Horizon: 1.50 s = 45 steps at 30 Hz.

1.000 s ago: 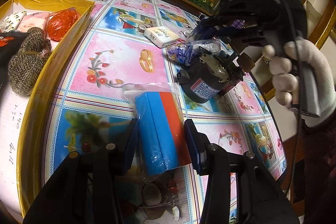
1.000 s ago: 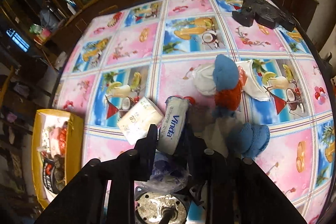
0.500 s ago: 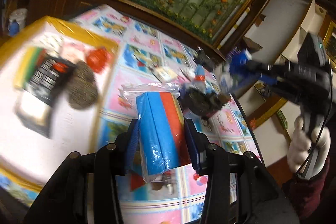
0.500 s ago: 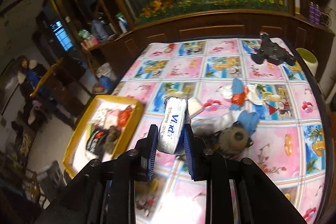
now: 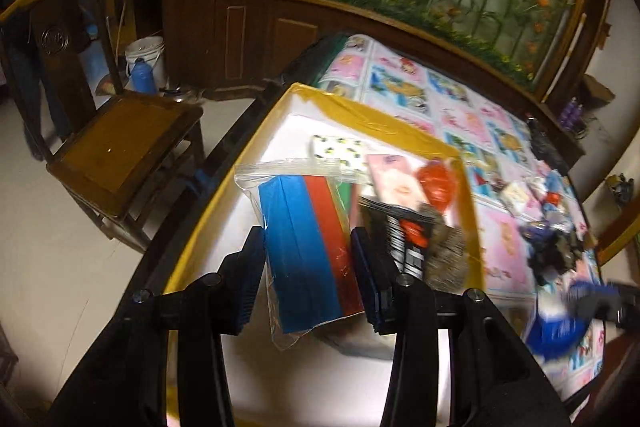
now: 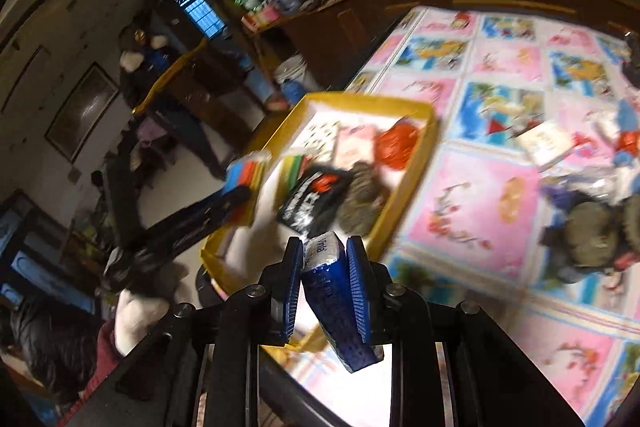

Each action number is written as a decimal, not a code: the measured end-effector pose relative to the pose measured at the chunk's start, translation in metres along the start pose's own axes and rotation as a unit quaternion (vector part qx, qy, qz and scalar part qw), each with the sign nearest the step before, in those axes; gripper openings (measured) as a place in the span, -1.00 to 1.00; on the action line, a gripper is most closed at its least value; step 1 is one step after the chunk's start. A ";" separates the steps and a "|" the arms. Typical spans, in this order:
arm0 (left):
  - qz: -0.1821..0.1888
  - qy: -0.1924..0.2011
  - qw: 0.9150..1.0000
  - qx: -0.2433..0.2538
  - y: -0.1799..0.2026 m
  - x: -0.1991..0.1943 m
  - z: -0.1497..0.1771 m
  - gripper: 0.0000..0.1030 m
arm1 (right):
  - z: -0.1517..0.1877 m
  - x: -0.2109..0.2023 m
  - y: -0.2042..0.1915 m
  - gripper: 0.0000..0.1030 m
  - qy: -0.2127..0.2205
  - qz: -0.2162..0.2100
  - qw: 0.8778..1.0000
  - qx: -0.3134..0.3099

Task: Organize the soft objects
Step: 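Carry the sponge bag and Vinda pack into the yellow-rimmed box and open both tools, then grasp the white ace tissue pack with the left tool while the right tool grasps the blue-orange cloth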

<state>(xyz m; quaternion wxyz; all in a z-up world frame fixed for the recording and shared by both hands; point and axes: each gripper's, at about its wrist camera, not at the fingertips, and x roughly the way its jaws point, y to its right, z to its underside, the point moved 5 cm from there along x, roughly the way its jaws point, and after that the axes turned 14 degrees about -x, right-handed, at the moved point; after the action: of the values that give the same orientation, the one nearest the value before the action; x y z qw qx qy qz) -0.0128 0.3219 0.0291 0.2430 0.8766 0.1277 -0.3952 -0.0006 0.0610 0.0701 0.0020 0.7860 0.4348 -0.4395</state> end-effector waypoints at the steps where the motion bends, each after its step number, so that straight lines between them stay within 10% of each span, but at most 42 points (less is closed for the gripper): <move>1: -0.005 -0.007 1.000 0.000 -0.002 0.009 -0.004 -0.19 | -0.004 0.013 -0.001 -0.57 -0.010 -0.011 1.000 0.004; 8: 0.038 -0.039 0.997 -0.058 -0.012 0.043 -0.017 -0.09 | -0.029 0.100 0.010 -0.57 -0.063 -0.040 0.996 0.048; 20: 0.054 -0.053 0.995 -0.070 -0.006 0.044 0.009 0.08 | -0.058 0.158 0.035 -0.62 -0.052 0.076 0.996 -0.019; 23: 0.064 -0.056 0.994 -0.066 -0.001 0.041 0.013 0.08 | -0.062 0.147 0.032 -0.54 -0.028 0.070 0.997 -0.012; 31: 0.137 -0.049 0.983 -0.112 0.004 0.005 0.011 0.20 | -0.071 0.054 0.012 0.42 0.068 0.050 0.996 -0.026; 45: 0.201 -0.074 0.966 -0.144 0.045 -0.044 0.040 0.28 | -0.006 -0.039 0.034 0.58 0.121 0.057 0.991 0.000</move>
<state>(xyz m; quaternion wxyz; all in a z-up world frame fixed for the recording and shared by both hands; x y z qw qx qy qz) -0.0480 0.2618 0.0540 0.4502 0.8082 -0.0144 -0.3794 0.0176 0.0154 0.0875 -0.0254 0.8566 0.3868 -0.3406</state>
